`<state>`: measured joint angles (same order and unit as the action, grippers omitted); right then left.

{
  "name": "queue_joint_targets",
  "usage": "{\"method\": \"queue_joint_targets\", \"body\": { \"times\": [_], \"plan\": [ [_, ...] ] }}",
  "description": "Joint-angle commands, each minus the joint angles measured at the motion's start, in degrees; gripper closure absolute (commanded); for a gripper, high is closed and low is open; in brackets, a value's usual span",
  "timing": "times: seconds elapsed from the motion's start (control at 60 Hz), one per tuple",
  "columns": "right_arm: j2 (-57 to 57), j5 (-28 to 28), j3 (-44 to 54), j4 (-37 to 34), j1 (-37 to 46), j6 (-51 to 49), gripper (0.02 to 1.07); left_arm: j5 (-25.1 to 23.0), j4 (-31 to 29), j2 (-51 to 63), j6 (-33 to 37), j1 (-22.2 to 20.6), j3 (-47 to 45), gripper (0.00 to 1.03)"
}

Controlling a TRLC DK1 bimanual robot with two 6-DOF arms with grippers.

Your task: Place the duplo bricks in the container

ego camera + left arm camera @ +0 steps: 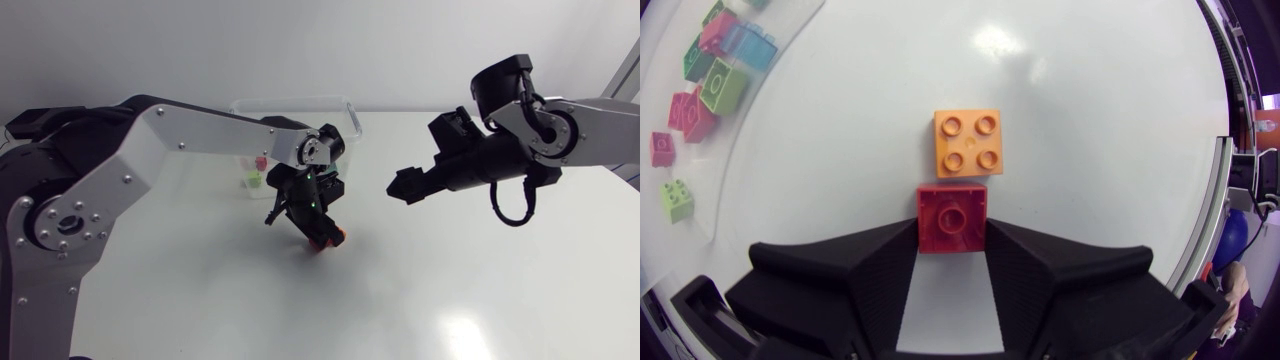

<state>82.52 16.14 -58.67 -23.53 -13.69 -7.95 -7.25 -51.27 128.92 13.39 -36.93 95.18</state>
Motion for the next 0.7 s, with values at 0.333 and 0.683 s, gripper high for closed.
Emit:
{"method": "queue_joint_targets", "body": {
  "times": [0.333, 0.683],
  "plan": [
    [3.96, -0.32, 3.66, 1.82, -7.75, 1.35, 0.07, 0.57, -2.35, -15.46, -0.03, 3.97, -8.08, 0.65],
    [12.49, -4.36, -0.12, 2.00, -15.66, 1.00, 0.07, 1.27, -5.25, -26.18, 1.64, 10.03, 0.19, 0.65]
  ]
}}
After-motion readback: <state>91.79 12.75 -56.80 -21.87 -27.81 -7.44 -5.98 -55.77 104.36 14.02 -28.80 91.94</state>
